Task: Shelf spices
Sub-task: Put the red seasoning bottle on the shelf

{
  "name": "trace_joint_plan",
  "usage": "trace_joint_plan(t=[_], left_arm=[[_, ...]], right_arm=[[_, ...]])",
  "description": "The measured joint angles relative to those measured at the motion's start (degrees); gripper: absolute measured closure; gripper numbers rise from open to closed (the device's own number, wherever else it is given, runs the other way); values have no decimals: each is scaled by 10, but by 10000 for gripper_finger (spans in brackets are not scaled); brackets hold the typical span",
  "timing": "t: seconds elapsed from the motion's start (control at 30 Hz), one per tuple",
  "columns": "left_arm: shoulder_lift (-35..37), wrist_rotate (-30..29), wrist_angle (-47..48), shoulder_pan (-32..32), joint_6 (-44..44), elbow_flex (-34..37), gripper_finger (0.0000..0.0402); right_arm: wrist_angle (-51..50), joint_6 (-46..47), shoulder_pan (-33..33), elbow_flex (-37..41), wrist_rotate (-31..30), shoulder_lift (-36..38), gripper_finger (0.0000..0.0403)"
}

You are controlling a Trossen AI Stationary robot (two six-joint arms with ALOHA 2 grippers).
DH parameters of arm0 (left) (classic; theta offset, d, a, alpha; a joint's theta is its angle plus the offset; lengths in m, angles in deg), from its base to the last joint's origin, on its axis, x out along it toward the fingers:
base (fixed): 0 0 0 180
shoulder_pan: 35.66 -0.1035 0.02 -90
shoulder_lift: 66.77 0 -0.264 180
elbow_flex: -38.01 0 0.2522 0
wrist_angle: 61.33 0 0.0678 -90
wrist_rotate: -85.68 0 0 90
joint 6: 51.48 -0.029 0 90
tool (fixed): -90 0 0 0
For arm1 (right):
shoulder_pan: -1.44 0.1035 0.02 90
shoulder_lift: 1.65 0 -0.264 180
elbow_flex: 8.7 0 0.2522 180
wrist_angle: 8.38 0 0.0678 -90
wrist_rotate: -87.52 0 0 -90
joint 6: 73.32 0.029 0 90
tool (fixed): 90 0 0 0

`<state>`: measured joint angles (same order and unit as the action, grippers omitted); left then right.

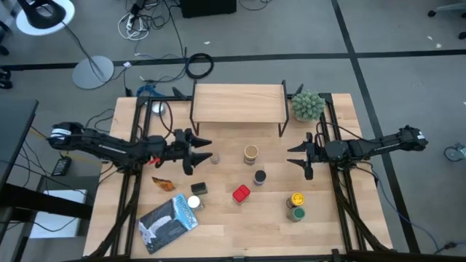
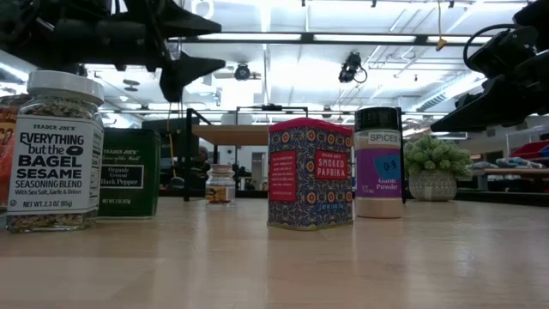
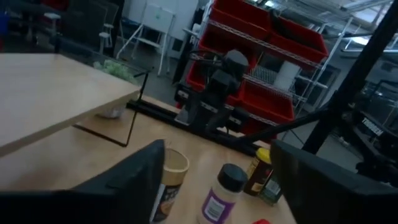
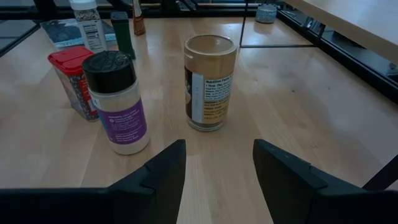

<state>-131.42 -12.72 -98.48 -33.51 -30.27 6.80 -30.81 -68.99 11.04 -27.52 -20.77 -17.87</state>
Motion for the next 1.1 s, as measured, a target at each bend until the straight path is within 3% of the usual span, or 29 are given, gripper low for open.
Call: trace_joint_plan(t=[0.13,0.33,0.4,0.63,0.83,1.1], left_arm=[[-15,-5,-4,0,4,0,46],[-33,26,38,19,64,-31,51],[-34,18,125,41,57,-73,57],[-74,-105,470,111,48,-279,73],[-157,-119,606,140,116,-407,76],[-321,-112,780,160,189,-581,83]], right_arm=[[0,0,0,0,0,0,215],[0,0,0,0,0,0,215],[0,0,0,0,0,0,215],[0,0,0,0,0,0,215],[0,0,0,0,0,0,215],[0,0,0,0,0,0,215]])
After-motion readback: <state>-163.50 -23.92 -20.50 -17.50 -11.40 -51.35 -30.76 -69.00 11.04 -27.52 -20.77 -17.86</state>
